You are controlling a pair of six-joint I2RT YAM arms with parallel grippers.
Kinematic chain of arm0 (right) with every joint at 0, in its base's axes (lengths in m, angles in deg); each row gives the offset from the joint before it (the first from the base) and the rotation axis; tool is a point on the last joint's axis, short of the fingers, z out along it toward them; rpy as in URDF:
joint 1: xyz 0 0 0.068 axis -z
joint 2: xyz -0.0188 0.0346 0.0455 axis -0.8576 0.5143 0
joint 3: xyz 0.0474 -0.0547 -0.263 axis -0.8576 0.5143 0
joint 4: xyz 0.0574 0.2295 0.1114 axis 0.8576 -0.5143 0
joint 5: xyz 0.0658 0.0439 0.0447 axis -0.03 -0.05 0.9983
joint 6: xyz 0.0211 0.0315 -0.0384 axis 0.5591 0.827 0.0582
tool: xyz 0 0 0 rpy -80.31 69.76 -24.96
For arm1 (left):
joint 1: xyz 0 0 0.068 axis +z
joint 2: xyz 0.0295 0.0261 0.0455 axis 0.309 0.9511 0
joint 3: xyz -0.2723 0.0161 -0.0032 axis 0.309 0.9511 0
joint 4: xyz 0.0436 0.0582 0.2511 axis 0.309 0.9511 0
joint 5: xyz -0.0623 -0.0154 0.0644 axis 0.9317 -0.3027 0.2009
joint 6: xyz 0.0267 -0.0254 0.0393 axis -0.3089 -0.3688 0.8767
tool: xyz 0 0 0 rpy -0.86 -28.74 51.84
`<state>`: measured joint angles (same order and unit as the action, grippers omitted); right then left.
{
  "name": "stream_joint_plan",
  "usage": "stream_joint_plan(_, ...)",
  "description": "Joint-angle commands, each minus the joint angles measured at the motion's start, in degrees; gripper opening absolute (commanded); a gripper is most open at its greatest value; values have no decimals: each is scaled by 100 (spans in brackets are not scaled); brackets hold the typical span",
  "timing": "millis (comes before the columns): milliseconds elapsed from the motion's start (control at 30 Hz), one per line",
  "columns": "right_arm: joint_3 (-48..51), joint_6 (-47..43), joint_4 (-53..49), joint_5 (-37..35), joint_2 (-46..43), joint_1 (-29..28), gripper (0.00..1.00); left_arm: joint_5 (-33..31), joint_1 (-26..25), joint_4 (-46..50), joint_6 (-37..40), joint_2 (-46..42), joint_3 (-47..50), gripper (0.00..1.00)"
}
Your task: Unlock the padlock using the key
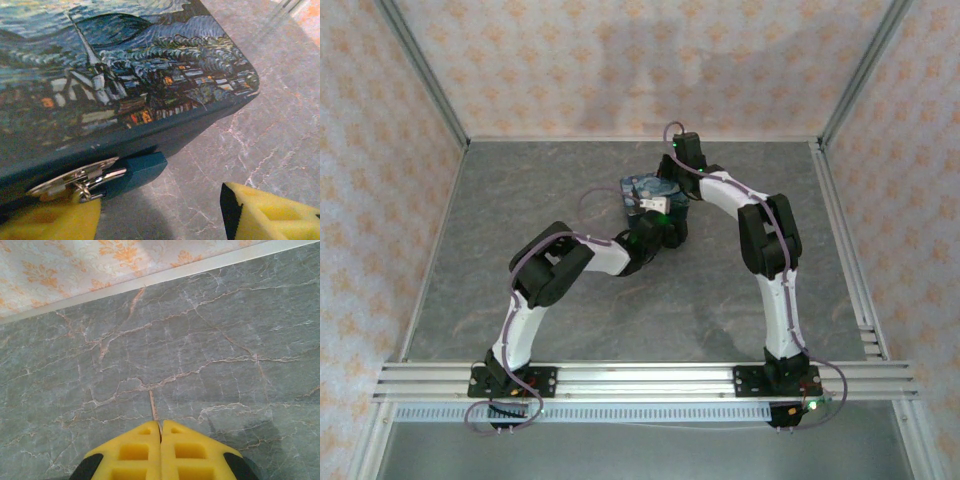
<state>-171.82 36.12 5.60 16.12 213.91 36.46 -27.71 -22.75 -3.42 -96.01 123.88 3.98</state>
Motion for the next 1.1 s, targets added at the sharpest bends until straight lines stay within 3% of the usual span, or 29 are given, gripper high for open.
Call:
stream_joint_plan(0, 536, 202, -1657, 503, 393, -221, 0, 152, 269, -955, -327, 198, 135, 66)
stream_joint_plan(167, 536, 196, -1638, 518, 401, -242, 0, 397, 483, -1675, -848, 294, 419, 61)
stream_joint_plan(367, 568, 191, -1612, 518, 401, -246, 0, 490, 533, -2108, -946, 313, 607, 71)
stream_joint_plan(500, 573, 202, -1600, 526, 401, -246, 0, 558, 551, -2464, -911, 282, 724, 73)
stream_joint_plan(733, 614, 215, -1556, 544, 364, -259, 0, 736, 651, -3170, -1156, 434, 920, 56)
stream_joint_plan(900, 649, 208, -1550, 544, 334, -255, 0, 668, 639, -3412, -1059, 360, 1143, 71)
stream_joint_plan(1000, 669, 214, -1534, 542, 324, -256, 0, 676, 636, -3609, -939, 285, 1298, 73)
stream_joint_plan(1067, 677, 236, -1522, 544, 328, -264, 0, 721, 646, -3602, -894, 268, 1314, 68)
